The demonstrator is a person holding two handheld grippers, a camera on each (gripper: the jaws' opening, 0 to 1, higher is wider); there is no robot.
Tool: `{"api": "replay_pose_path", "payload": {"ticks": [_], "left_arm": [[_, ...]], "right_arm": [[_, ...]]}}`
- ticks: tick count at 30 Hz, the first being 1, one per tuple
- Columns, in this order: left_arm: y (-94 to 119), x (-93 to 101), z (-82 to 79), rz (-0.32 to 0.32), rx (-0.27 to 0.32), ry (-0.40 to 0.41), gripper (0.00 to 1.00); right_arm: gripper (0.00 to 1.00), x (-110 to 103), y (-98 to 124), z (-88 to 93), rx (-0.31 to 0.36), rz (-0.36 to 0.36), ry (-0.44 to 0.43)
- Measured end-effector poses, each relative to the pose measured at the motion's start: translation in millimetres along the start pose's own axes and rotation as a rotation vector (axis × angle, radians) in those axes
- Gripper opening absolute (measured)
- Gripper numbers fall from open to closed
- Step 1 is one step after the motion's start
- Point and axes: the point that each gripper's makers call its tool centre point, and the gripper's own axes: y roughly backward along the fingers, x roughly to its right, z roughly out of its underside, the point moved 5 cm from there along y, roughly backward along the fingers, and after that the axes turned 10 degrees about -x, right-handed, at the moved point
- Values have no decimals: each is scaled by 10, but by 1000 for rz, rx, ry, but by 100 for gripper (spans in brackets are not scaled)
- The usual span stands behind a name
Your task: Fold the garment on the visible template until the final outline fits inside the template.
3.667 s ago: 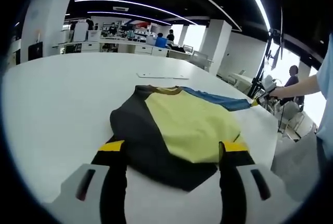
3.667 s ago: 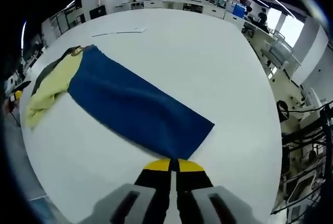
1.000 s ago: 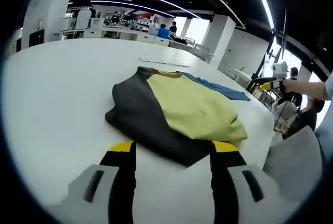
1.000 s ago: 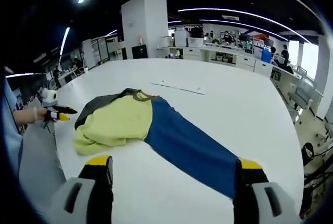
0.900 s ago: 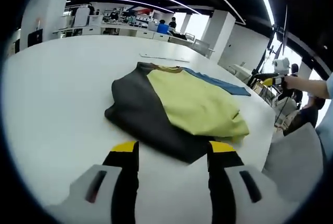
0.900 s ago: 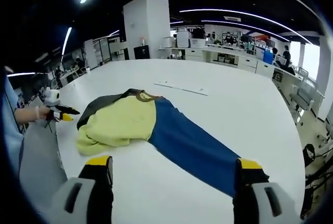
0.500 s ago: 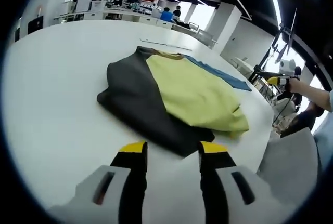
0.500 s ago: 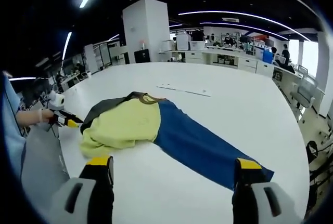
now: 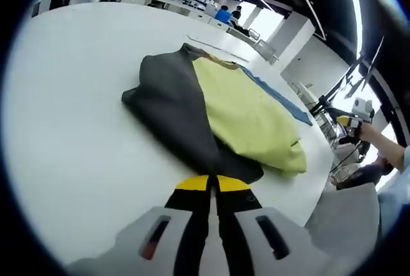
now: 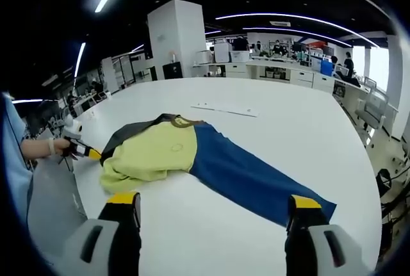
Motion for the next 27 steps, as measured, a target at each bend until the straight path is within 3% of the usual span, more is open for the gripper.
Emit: {"api": "replay_pose_path", "payload": {"ticks": [5,8,13,20,27], "left_arm": [[175,112,-122,40,50,11,0],[303,191,-281,69,95,-6,0],[479,235,-537,62,134,-31,0],[571,253,-837,57,160,-73,0],[519,275,-1130,73,164,-105,0]], "right_arm": [[95,-19,-12,2,-1,-5,0],[95,-13,-21,3,-5,-3,0],[95,-32,-40,0,-8,-10,-1],[94,-9,-18,20,-10,-7,-6],[94,18,12,42,-11,0,-12]]}}
